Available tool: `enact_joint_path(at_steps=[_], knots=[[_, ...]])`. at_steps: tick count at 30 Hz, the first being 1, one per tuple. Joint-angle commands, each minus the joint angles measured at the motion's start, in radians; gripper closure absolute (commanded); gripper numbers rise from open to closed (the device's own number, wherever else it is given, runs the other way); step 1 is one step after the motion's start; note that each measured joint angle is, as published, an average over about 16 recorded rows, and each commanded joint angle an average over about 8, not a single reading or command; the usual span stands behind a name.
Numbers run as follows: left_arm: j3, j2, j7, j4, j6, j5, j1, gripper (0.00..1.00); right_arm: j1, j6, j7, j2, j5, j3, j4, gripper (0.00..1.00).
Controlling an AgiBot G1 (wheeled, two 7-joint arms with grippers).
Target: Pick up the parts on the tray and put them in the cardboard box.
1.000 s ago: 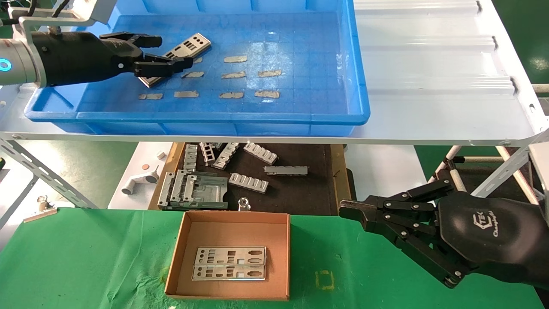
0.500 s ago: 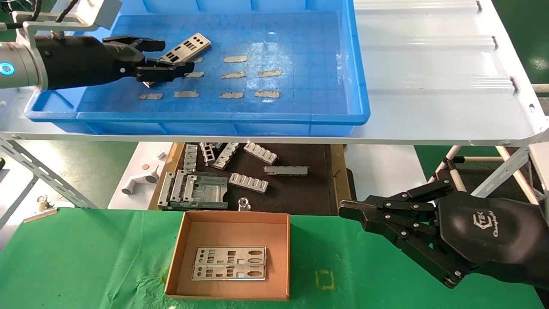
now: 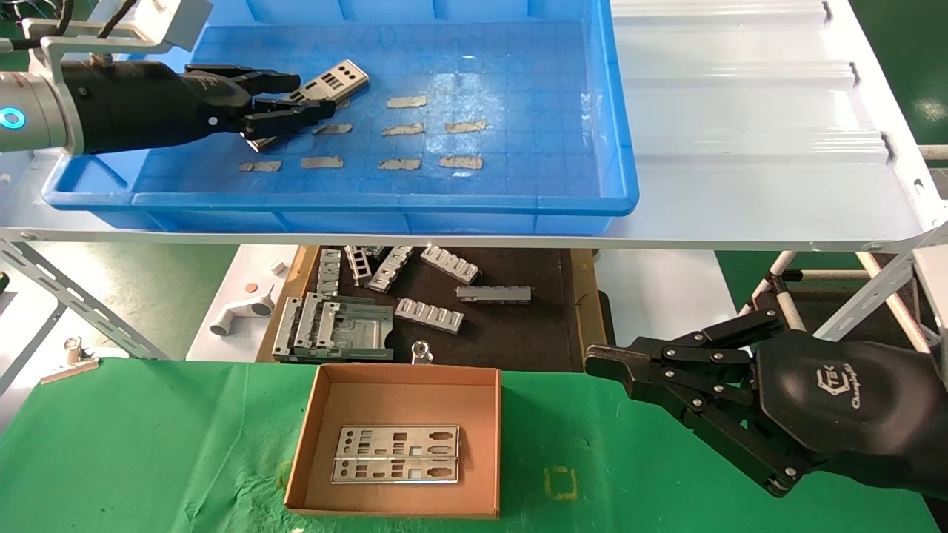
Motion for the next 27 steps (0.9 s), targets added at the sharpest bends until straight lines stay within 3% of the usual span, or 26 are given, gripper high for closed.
enact_joint_path(at_steps=[1, 20, 27], knots=[[0.0, 0.0, 0.0, 0.0, 0.0, 0.0, 0.0, 1.0, 0.0, 0.0, 0.0, 0.0, 0.0, 0.0, 0.0, 1.0], [-0.005, -0.009, 0.026, -0.01, 0.006, -0.008, -0.018, 1.0, 0.0, 0.0, 0.0, 0.0, 0.0, 0.0, 0.0, 1.0], [-0.023, -0.045, 0.053, -0.038, 0.131, -0.035, -0.052, 1.0, 0.0, 0.0, 0.0, 0.0, 0.0, 0.0, 0.0, 1.0]])
